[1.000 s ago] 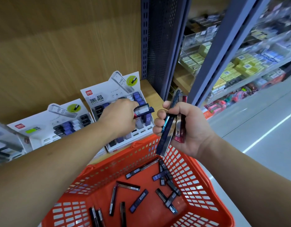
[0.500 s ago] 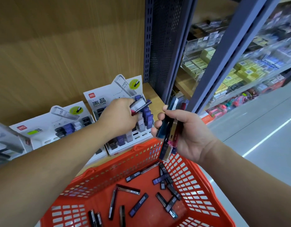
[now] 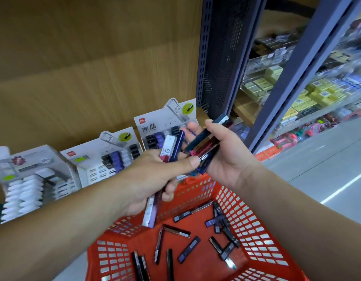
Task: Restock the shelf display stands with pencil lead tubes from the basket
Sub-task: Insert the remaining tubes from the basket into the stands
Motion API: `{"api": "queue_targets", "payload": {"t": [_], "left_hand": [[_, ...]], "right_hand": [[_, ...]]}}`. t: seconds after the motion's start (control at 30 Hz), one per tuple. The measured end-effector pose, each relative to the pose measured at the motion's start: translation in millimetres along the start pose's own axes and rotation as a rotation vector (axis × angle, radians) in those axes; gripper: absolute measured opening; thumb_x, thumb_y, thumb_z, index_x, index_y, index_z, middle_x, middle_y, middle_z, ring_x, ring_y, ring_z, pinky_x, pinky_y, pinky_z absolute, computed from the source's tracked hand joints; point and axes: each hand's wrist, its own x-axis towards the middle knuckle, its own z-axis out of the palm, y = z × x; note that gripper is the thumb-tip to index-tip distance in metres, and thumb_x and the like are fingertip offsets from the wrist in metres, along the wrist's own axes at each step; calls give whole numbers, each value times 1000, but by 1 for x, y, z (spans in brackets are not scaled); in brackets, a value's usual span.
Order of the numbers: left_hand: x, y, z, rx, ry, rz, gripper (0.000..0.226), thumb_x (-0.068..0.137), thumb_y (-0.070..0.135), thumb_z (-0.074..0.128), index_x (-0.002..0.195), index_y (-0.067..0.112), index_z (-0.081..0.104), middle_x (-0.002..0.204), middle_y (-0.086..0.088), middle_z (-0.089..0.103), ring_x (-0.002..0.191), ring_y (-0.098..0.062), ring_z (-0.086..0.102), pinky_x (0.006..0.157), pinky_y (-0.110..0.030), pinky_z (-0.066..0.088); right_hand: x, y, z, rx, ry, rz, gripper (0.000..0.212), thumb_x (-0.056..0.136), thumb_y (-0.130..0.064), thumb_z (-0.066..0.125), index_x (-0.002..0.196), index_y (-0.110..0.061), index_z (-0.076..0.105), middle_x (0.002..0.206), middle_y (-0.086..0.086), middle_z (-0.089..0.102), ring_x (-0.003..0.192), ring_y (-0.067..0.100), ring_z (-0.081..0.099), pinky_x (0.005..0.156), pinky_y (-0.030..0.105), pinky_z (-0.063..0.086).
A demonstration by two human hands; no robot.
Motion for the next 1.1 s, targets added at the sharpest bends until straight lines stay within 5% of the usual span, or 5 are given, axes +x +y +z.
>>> {"api": "queue_targets", "payload": {"t": [0.3, 0.4, 0.6, 0.87, 1.1], "left_hand": [[-4, -12, -25, -14, 139, 70, 33, 80, 13, 87, 104, 11, 64, 79, -19, 75, 47, -16, 43, 46, -26, 37], [-8, -12, -46, -73, 114, 31, 32, 81, 9, 84, 108, 9, 66, 81, -28, 70, 48, -14, 42, 46, -24, 35], [-22, -12, -90, -127, 52, -26, 9, 95, -2, 65, 90, 5, 67, 73, -13, 64, 52, -14, 49, 44, -23, 36], [-30, -13, -116, 95, 24, -18, 7, 97, 10, 65, 90, 12, 65, 62, -8, 53, 49, -19, 48, 47, -27, 42], [-33, -18, -125, 160, -69, -18, 16, 94, 23, 75, 88, 18, 61, 65, -2, 52, 50, -15, 47, 49, -25, 35]], "right_hand": [[-6, 23, 40, -98, -3, 39, 55, 108, -32, 51, 62, -17, 75, 78, 2, 73, 74, 20, 74, 107, 49, 50], [0, 28, 49, -119, -13, 46, 41, 109, -34, 47, 75, -14, 60, 77, 6, 68, 76, 22, 71, 107, 49, 51], [18, 41, 50, -323, 130, -8, 12, 102, -15, 61, 92, -16, 54, 64, 2, 43, 50, 16, 41, 46, 29, 42], [16, 68, 87, -773, -199, 12, 39, 92, -42, 75, 86, -8, 56, 56, 2, 49, 43, 15, 37, 42, 26, 33], [16, 66, 79, -786, -333, 28, 25, 99, -27, 68, 88, -4, 63, 67, 14, 52, 42, 15, 36, 43, 26, 32]]}}
